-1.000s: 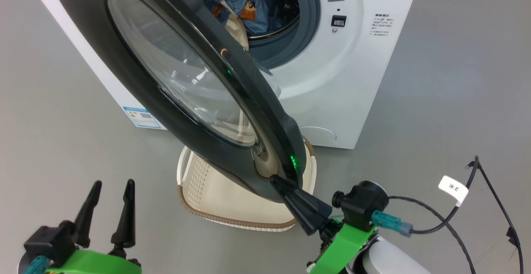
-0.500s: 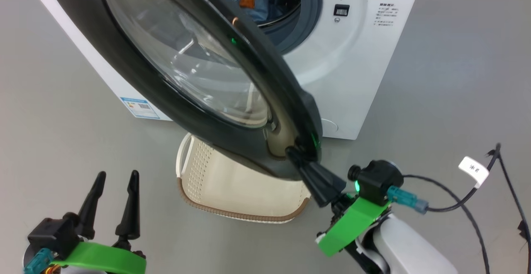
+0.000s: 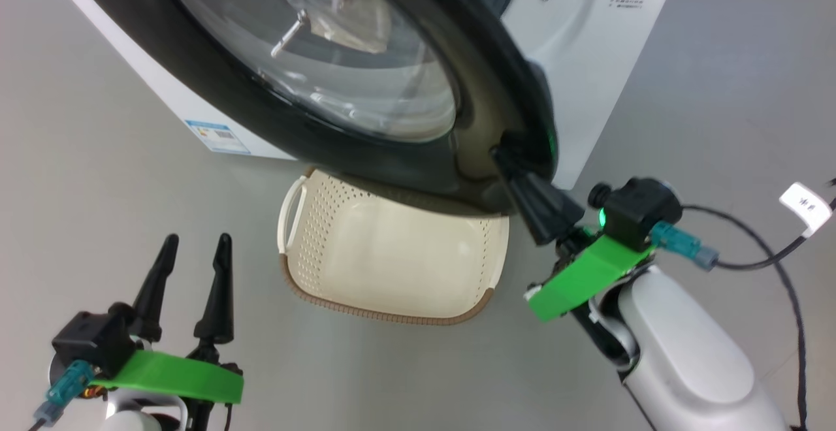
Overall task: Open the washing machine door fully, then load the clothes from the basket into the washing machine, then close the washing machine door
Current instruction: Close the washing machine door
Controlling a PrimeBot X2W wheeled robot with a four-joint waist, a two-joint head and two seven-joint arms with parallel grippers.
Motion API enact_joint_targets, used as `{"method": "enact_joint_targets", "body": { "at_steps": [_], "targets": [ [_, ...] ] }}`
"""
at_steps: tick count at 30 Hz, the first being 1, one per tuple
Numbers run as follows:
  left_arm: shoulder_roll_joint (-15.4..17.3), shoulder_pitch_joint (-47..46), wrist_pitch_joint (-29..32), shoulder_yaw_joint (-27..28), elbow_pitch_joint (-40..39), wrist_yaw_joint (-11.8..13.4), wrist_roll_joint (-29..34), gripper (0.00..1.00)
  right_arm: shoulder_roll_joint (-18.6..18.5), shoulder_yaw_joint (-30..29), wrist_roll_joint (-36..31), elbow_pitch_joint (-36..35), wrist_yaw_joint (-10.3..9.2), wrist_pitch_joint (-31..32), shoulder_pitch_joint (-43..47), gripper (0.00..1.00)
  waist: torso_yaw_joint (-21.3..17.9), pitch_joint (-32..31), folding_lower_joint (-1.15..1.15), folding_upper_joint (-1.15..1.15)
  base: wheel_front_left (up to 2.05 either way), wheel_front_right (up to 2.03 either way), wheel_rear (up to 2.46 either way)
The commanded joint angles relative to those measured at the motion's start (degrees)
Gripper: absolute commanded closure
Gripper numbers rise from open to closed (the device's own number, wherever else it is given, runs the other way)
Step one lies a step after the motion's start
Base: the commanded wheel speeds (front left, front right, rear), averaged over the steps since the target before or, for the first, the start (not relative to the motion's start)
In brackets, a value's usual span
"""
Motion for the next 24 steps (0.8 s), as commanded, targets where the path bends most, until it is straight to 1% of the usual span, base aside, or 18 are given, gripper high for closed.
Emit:
{"method": "enact_joint_targets", "body": {
  "at_steps": [1,13,24],
  "targets": [
    [1.0,-2.1,-0.4,1.9,-1.6,-0.1,0.3,0.00,0.6,-0.4,-0.4,-0.9,0.06,-0.3,-1.9,1.00,0.4,1.2,0.00,0.00,0.00,0.00,0.00],
    [-0.2,-5.0,-0.4,0.4,-2.2,-0.1,0.4,0.00,0.3,-6.9,-2.0,0.1,0.06,-0.3,-7.0,1.00,2.1,4.9,0.00,0.00,0.00,0.00,0.00],
    [-1.0,-7.4,-0.4,-0.8,-2.9,-0.1,0.2,0.00,-0.1,-12.5,-3.5,2.1,0.06,-0.3,-13.7,1.00,3.8,8.3,0.00,0.00,0.00,0.00,0.00]
  ]
}}
